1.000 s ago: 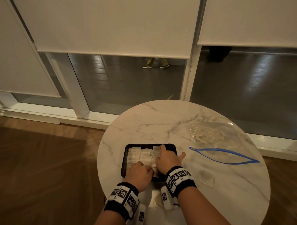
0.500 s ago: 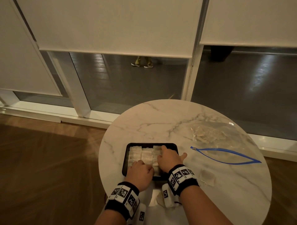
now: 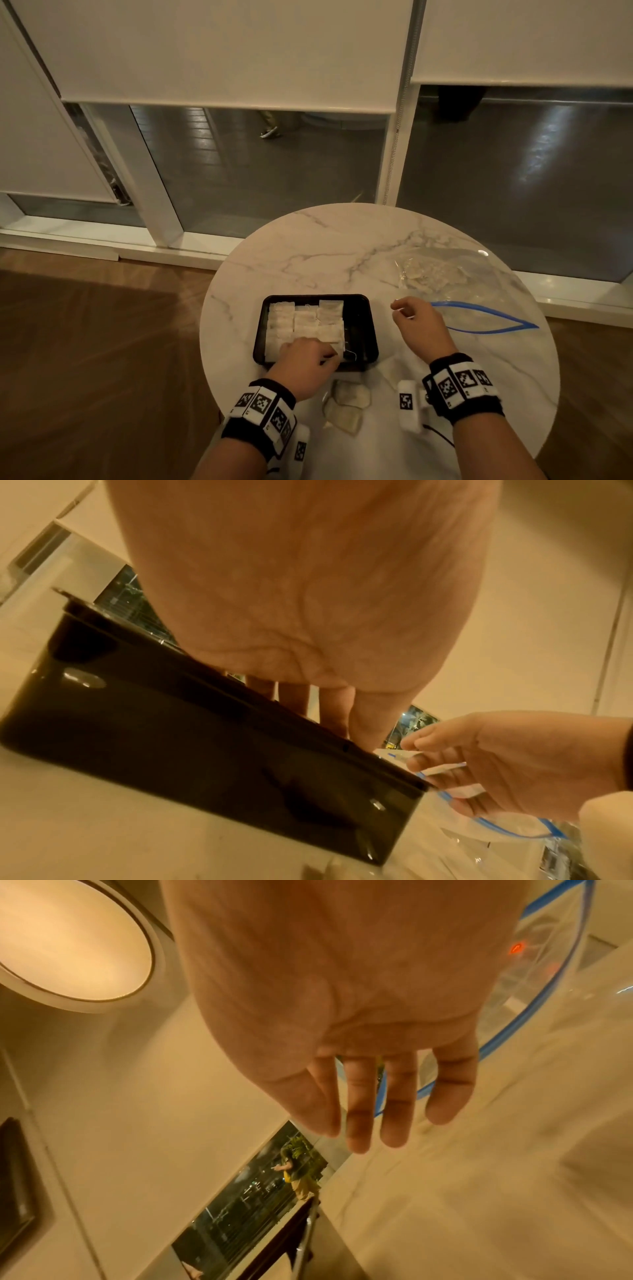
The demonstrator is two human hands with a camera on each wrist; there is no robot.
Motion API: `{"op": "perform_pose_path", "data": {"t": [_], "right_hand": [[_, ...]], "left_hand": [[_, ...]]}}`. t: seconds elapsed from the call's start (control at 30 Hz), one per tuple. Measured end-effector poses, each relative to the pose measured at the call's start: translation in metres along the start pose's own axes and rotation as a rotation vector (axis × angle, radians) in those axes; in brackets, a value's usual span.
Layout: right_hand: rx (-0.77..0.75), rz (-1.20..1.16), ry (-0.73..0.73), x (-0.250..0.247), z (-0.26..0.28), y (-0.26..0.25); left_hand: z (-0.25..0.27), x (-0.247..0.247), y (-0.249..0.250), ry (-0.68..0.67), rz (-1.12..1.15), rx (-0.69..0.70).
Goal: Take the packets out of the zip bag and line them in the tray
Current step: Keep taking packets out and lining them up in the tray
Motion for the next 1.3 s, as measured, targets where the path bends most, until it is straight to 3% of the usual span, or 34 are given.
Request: {"op": "perform_pose_path", "data": {"t": [0.17,0.47,0.57,0.93,1.3], "right_hand": [[0.121,0.181,-0.155,-0.007,0.004,0.028],[0.334,0.386,-0.235,-0.022,0.004,0.064],[0.35,0.4,-0.269,-0.022,0.006,0.072],[0.34,0.359,-0.26,-0.018,0.013,0.075],[0.316,0.347,-0.253,-0.015,0.017,0.072]], "left_hand": [[0.0,0.004,0.003,-0.046,-0.052,-0.031],[-0.002,0.005,-0.001,-0.051,0.019,-0.038],[-0.003,0.006,0.005,-0.006,0.066,0.002],[-0.006,0.012,0.005,-0.05,0.016,0.003],[-0.007,0.001,0.011,0.068,0.057,0.001]]}}
Point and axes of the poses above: each hand's wrist, its own z-axis away from the middle knuckle, its own x-axis out of the palm, y = z × x, the point moved 1 cm from there along -z, towards the middle knuckle, and after that the axes turned 12 degrees about -x, right-handed, at the moved point
